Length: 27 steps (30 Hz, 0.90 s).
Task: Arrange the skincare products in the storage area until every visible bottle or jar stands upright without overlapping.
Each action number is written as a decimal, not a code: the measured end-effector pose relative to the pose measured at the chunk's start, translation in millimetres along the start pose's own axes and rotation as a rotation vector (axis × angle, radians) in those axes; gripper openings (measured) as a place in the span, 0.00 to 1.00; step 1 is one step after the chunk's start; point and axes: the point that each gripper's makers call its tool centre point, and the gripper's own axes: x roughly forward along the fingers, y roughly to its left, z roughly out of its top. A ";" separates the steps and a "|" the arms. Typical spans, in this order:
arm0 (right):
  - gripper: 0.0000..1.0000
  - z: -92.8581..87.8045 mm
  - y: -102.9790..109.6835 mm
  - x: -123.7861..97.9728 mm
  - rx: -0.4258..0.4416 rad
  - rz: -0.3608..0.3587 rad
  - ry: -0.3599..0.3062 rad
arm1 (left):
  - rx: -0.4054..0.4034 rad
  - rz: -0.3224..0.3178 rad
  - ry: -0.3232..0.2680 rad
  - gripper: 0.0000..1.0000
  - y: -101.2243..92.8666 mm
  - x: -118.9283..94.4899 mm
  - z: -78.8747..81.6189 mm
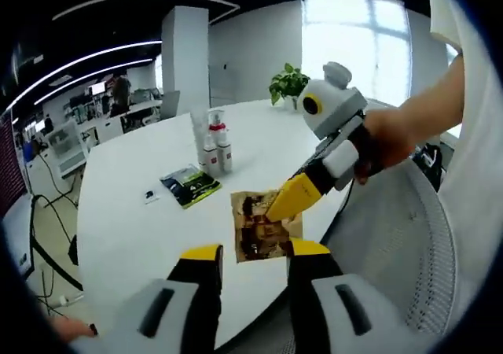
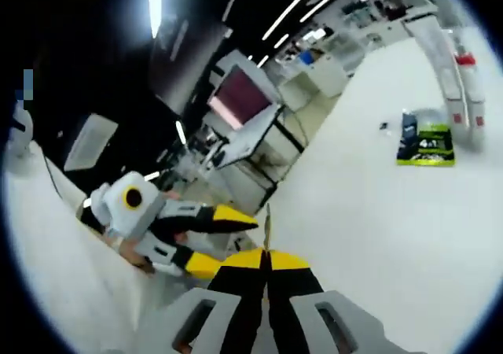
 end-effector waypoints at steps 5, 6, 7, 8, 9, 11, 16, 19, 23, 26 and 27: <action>0.00 4.9 20.7 -6.6 -0.054 0.111 0.026 | -0.094 -0.098 -0.004 0.32 -11.9 0.6 1.3; 0.00 8.0 21.7 -7.5 -0.056 0.120 0.025 | -0.094 -0.114 0.004 0.31 -14.9 0.6 0.2; 0.00 11.1 22.8 -8.4 -0.057 0.129 0.024 | -0.095 -0.130 0.011 0.28 -17.9 0.6 -1.0; 0.00 14.2 23.8 -9.4 -0.059 0.138 0.023 | -0.097 -0.135 0.008 0.26 -18.7 0.0 -0.4; 0.00 13.6 28.1 -10.0 -0.079 0.169 0.054 | -0.099 -0.140 0.005 0.24 -19.5 -0.6 0.2; 0.00 12.1 33.7 -10.1 -0.109 0.208 0.105 | -0.103 -0.150 -0.001 0.21 -21.0 -1.8 1.3; 0.00 13.7 39.8 -6.8 -0.146 0.238 0.160 | -0.195 -0.260 -0.007 0.07 -35.1 -6.4 5.1; 0.00 13.5 39.5 -5.7 -0.134 0.247 0.185 | -0.249 -0.283 0.008 0.00 -37.0 -10.7 2.4; 0.05 25.6 38.1 -5.7 -0.054 0.235 0.109 | -0.302 -0.271 -0.045 0.00 -29.0 -15.4 12.0; 0.10 34.3 37.7 -6.9 -0.019 0.216 0.022 | -0.390 -0.287 -0.096 0.00 -24.2 -19.7 21.6; 0.12 35.4 37.4 -7.4 0.000 0.210 -0.003 | -0.416 -0.289 -0.111 0.00 -21.5 -21.2 23.9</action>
